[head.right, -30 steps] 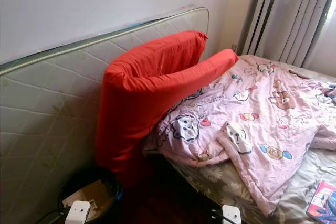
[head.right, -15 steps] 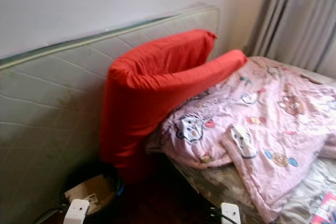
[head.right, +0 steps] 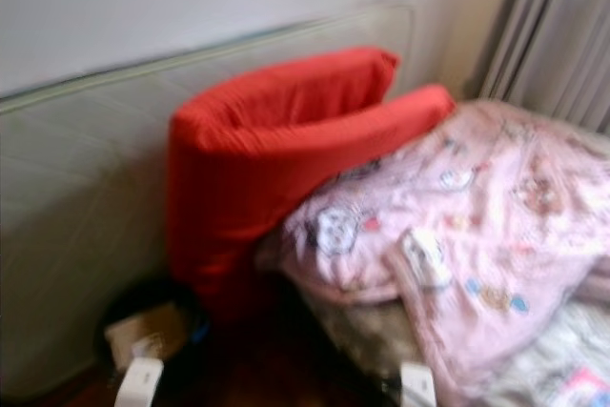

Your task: Clean up the room

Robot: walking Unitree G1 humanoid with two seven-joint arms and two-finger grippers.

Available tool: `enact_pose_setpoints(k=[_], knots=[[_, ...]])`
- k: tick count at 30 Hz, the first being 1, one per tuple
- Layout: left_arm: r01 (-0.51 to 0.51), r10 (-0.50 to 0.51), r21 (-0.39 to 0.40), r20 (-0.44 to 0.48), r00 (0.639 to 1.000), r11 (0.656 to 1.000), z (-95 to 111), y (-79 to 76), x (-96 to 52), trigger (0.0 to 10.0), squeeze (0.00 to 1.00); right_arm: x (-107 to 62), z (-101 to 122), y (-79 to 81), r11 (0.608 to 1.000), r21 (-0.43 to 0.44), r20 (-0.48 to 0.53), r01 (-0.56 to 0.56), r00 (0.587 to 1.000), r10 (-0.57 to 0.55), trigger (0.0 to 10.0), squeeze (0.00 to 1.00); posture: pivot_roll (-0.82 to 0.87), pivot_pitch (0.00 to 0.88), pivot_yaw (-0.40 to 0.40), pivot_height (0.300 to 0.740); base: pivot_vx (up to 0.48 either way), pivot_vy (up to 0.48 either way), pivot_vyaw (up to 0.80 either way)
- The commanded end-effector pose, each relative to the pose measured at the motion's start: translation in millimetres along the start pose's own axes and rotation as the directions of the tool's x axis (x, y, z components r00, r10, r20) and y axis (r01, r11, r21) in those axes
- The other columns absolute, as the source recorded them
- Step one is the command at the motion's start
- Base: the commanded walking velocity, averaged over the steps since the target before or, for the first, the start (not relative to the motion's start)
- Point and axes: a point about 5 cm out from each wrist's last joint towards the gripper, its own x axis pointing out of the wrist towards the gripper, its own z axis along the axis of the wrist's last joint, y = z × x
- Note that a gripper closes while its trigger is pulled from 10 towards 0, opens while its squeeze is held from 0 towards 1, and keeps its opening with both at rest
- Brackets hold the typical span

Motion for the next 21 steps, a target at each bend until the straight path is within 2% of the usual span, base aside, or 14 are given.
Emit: enact_pose_setpoints(k=[1,15,21], knots=[[-0.014,0.014,0.005,-0.022,1.000,1.000,-5.8,6.8,-2.0,10.0,0.00,1.0,5.0,3.5,1.000,0.010,0.017,-0.004,1.000,0.004,10.0,0.00,0.03,0.000,-0.022,0.740,0.000,-0.274,0.00],[-0.014,0.014,0.011,-0.026,1.000,1.000,-7.3,8.5,-2.6,10.0,0.00,1.0,4.0,3.9,0.999,0.031,0.035,0.021,0.999,-0.022,10.0,0.00,0.03,0.000,-0.009,0.740,0.000,-0.275,0.00],[-0.014,0.014,0.024,-0.031,0.999,1.000,-8.9,9.7,-3.1,10.0,0.00,1.0,2.4,4.9,0.999,0.036,0.039,0.024,0.999,-0.025,10.0,0.00,0.03,0.000,0.001,0.740,0.000,-0.274,-0.65]])
